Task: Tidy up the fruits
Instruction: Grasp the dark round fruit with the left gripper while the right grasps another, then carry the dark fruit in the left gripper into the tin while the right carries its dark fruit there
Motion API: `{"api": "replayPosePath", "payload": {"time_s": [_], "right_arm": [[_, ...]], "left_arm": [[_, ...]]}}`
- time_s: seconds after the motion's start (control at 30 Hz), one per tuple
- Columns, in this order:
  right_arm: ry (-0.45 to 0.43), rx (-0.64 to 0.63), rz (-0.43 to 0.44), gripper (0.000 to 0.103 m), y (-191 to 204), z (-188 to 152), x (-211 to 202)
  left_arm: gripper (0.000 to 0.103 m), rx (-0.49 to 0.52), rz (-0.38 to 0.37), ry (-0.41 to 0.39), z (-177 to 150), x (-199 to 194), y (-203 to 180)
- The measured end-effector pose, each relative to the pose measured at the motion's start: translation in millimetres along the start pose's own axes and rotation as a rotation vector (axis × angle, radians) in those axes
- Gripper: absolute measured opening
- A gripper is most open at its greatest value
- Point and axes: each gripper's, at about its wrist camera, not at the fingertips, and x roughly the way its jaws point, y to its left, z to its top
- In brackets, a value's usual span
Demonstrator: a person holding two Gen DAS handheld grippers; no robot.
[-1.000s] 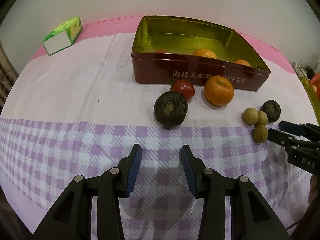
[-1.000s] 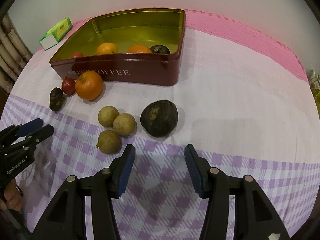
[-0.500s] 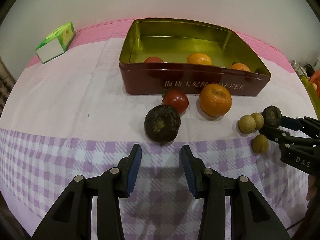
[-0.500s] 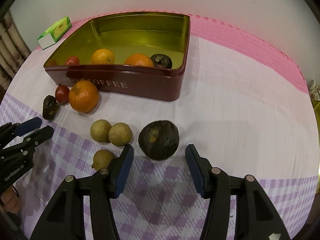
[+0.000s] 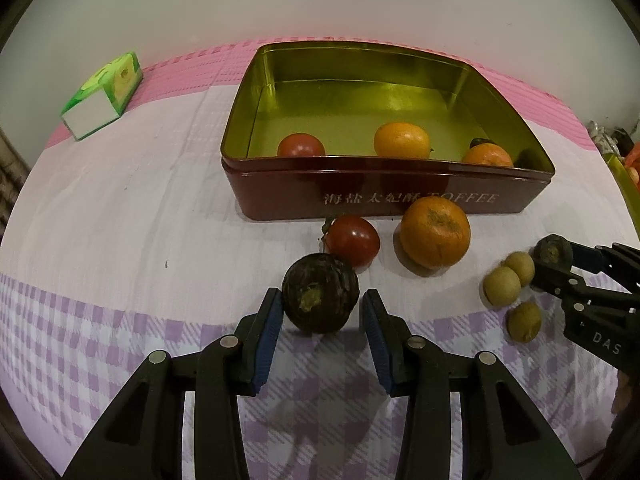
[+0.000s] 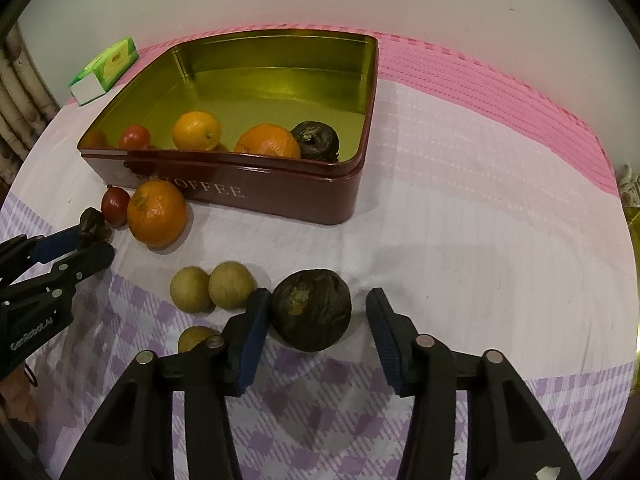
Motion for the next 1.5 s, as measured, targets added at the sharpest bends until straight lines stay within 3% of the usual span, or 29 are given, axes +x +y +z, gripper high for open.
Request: {"api": "replayPosePath", "payload": {"time_s": [1.5], "right_arm": [[-0.001, -0.012, -0.014, 0.034, -3.2, -1.3, -0.4]], "left_arm": [[0.037, 0.011, 0.019, 0.010, 2.0, -3.3, -2.5]]}}
